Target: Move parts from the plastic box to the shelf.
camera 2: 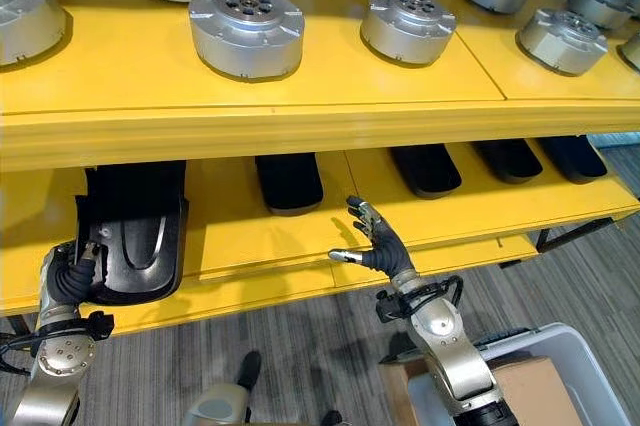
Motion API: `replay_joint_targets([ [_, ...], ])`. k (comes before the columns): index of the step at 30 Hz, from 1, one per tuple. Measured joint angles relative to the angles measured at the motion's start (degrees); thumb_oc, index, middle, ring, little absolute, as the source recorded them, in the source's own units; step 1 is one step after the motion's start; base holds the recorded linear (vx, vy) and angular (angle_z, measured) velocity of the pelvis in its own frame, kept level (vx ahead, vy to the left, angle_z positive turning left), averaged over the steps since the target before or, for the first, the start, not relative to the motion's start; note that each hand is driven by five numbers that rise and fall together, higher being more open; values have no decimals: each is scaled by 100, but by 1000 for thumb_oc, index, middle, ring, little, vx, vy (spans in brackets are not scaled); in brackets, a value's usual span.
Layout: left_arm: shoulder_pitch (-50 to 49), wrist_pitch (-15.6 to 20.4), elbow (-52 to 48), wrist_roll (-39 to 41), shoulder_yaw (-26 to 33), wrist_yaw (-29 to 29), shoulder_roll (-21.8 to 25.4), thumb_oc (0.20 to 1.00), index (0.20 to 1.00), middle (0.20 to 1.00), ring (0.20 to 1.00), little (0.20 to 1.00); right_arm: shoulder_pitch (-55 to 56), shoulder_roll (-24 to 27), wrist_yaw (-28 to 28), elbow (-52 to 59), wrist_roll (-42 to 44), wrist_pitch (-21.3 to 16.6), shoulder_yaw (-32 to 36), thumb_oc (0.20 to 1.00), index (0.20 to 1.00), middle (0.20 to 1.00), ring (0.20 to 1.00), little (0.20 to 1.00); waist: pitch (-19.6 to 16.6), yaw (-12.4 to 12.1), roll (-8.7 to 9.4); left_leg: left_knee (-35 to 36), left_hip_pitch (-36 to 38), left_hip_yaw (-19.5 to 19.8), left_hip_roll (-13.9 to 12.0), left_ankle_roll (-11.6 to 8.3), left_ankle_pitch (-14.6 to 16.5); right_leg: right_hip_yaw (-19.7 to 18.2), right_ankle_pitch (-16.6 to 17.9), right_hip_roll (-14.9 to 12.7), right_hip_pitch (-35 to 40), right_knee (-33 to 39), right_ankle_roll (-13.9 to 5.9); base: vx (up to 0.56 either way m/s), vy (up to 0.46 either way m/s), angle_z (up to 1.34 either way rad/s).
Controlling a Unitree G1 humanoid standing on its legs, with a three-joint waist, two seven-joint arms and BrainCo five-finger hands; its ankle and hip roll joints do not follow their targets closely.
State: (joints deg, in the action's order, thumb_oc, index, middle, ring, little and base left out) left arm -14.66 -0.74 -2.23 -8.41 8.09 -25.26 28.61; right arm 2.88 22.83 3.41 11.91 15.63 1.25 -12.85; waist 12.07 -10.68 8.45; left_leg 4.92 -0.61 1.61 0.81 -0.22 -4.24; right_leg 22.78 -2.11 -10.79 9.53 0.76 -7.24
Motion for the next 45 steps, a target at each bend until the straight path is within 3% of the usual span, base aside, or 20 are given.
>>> replay_joint_targets([
  [3, 81, 34, 8, 2, -17, 122, -52, 200, 200, 200, 200, 200, 58, -8, -20, -1, -1, -14, 50, 1000, 1000, 1000, 1000, 1000, -8, 45, -2, 0, 9, 108, 46, -1, -32, 0, -7, 32, -32, -155, -9, 32, 6, 17],
  [4, 156, 71, 26, 2, -50, 152, -133, 200, 200, 200, 200, 200, 134, -3, -98, -5, -1, -52, 60, 1000, 1000, 1000, 1000, 1000, 38, 103, -115, 26, 52, 373, 50, 104, -140, -102, -213, 148, -122, -350, -116, 80, -1, 61],
  [5, 233, 100, 42, 3, -105, 147, -182, 200, 200, 200, 200, 200, 179, 4, -156, -1, -1, -58, 47, 1000, 1000, 1000, 1000, 1000, 63, 220, -160, 35, 42, 569, -59, 96, -176, -406, -424, 446, -173, -470, -84, 99, -4, 80],
  [7, 285, 152, 117, 9, -331, 137, -265, 200, 200, 200, 200, 200, 191, 94, -277, 7, -1, -100, -24, 1000, 1000, 1000, 1000, 1000, 78, 343, -206, 38, 10, 877, -136, 49, -209, -1626, -594, 1363, -528, -416, 189, 87, -13, 98],
  [8, 362, 179, 245, 3, -564, 160, -283, 200, 200, 200, 200, 200, 269, 187, -416, 29, 0, -168, 2, 1000, 1000, 1000, 1000, 1000, 68, 555, -258, -5, -136, 1155, -27, 24, -202, -2220, -405, 1625, -598, -272, 522, 39, -51, 138],
  [9, 371, 231, 286, -9, -884, 274, -299, 200, 200, 200, 200, 200, 437, 328, -585, 34, 3, -177, 107, 1000, 1000, 1000, 1000, 1000, -36, 630, -327, -24, -249, 1004, 48, -5, -129, -2127, -262, 1581, -508, -51, 927, 20, -94, 123],
  [10, 316, 285, 285, -7, -912, 283, -303, 200, 200, 200, 200, 200, 444, 335, -631, -13, 5, -185, 151, 1000, 1000, 1000, 1000, 1000, -31, 641, -434, -60, -257, 950, -1, -16, -120, -1997, -178, 1563, -485, 44, 1027, 13, -86, 72],
  [12, 179, 291, 116, 0, -962, 229, -358, 200, 200, 200, 200, 200, 495, 301, -647, -373, -8, -310, 135, 1000, 1000, 1000, 1000, 1000, -62, 668, -622, -91, -215, 789, -72, -97, -243, -1928, -131, 1586, -352, 236, 970, 48, -28, 12],
  [17, 196, 306, -176, 107, -983, 229, -327, 200, 200, 200, 200, 200, 480, 265, -613, -130, -11, -529, 108, 1000, 1000, 1000, 1000, 1000, -87, 834, -705, 45, 78, 613, 57, -7, -182, -1973, -146, 1424, -2, 441, 883, 108, -9, -10],
  [45, 153, 91, -176, 114, -1016, 161, -317, 200, 200, 200, 200, 200, 495, 237, -595, -198, 2, -514, 93, 1000, 1000, 1000, 1000, 1000, -67, 1006, -599, 43, 349, 497, 323, 11, -74, -1951, -275, 1157, 219, 339, 642, 37, -37, 0],
])
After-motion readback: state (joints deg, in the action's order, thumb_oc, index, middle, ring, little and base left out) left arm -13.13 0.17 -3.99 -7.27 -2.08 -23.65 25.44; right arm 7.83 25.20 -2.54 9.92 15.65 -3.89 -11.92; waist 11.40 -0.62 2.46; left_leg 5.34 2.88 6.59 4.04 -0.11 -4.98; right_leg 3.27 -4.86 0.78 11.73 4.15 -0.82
